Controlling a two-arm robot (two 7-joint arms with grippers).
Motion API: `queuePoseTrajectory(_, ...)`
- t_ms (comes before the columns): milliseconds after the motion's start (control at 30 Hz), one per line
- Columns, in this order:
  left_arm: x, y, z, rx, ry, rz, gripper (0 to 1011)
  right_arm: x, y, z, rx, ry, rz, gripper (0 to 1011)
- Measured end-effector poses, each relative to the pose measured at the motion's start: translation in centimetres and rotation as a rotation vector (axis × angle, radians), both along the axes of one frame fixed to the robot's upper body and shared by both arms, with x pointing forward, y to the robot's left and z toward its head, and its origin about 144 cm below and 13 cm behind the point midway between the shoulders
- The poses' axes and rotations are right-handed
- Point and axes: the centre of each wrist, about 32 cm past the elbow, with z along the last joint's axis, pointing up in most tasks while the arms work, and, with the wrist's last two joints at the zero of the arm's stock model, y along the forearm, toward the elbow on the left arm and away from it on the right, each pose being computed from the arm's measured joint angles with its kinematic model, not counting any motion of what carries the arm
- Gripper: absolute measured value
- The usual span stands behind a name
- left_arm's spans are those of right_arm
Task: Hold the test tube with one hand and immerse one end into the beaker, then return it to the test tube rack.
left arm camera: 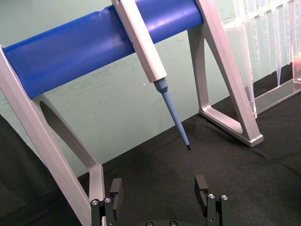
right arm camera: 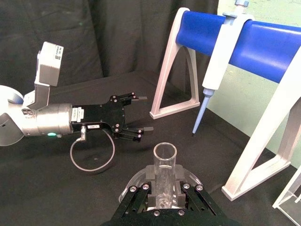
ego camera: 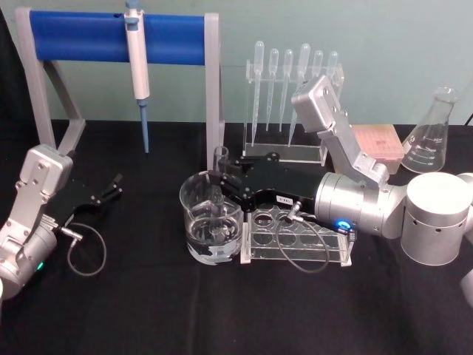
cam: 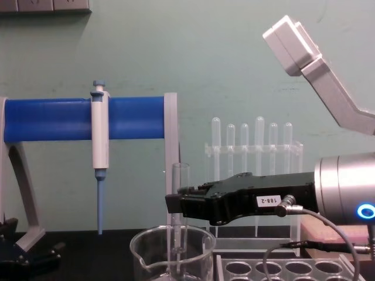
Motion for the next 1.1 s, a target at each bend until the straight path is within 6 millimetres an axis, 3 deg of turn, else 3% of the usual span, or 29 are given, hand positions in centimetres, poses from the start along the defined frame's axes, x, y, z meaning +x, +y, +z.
queuePoseTrajectory(1100, 0.00, 0.00, 0.00, 0.000, 0.000, 0.000, 1000, 0.00, 0.00, 0.00, 0.000, 0.000, 0.000, 222)
